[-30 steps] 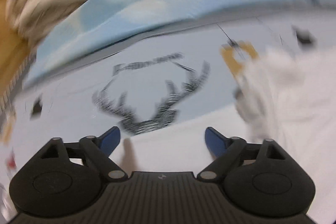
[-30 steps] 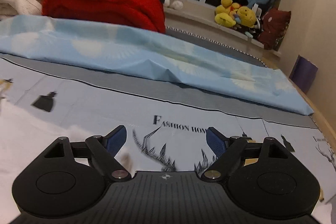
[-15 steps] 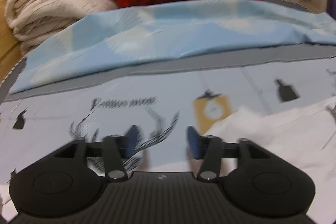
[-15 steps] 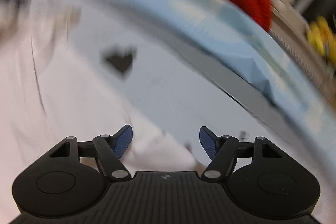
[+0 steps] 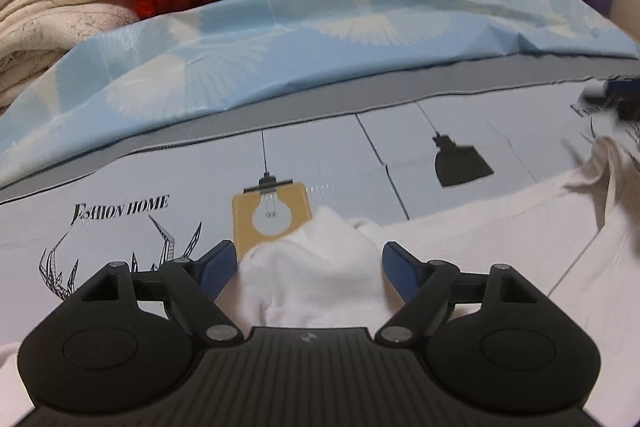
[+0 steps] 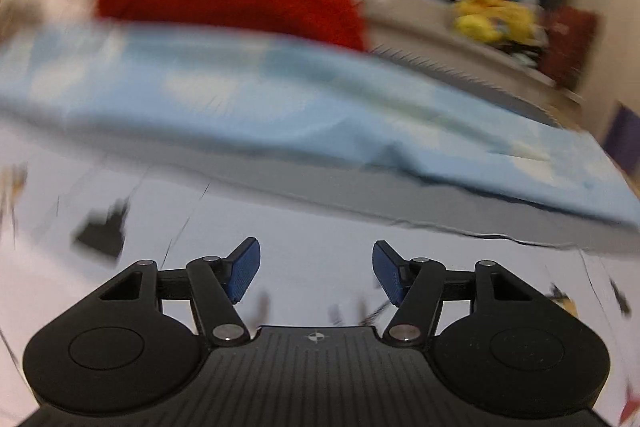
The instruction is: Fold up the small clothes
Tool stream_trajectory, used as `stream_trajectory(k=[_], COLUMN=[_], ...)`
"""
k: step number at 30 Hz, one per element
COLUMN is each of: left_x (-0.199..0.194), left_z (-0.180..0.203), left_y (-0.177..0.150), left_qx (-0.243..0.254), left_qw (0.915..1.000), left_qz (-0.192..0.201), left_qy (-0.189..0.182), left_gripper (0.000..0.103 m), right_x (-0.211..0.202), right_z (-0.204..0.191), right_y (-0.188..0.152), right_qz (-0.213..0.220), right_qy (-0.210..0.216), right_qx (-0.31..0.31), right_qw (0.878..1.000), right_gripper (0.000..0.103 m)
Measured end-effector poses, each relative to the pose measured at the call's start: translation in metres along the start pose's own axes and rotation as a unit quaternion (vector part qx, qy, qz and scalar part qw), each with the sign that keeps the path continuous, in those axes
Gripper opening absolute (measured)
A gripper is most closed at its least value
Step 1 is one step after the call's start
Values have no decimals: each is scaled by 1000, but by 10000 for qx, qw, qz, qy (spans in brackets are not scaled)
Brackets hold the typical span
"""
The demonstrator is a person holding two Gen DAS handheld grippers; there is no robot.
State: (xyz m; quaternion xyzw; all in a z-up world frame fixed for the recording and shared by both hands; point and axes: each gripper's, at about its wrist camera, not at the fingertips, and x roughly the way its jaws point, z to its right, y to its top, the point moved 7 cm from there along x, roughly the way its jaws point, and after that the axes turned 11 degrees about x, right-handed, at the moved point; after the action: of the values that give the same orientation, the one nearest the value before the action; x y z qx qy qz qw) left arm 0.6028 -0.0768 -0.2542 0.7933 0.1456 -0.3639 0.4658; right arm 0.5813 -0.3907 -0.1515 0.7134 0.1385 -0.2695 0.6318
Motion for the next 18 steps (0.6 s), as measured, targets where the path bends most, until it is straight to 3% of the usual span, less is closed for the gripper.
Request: stream_trajectory(k=[2, 3, 6, 9, 12, 14, 18], left_x=[-4, -6, -11, -13, -10, -5, 2], left_z=[-1, -2, 5, 26, 49, 61, 66], left_y=[-2, -2, 3, 17, 28, 31, 27], left_qx=[-12, -42, -106, -88, 77, 120, 114], left_qw=[10000, 9999, 9991, 9977, 9969, 9970, 9971], left_qz=[70, 97, 213, 259, 266, 216, 128], left_qy=[-57, -107, -358, -625, -733, -730, -745], left_gripper=[84, 84, 84, 85, 86, 86, 86], right_x=[-22, -31, -47, -38, 5, 21, 20], right_z=[20, 26, 22, 5, -6, -12, -12], right_y=[9, 7, -16, -45, -60, -60, -64], right_qz=[162, 61, -556, -845, -1051, -586, -369], right_qy=[128, 288, 772, 791, 524, 310, 228], right_qx=[344, 343, -90, -602, -537, -424, -479], right_qw=[9992, 9990, 9954, 9914, 9916, 9969, 9979], right_gripper=[58, 45, 29, 17, 16, 15, 17])
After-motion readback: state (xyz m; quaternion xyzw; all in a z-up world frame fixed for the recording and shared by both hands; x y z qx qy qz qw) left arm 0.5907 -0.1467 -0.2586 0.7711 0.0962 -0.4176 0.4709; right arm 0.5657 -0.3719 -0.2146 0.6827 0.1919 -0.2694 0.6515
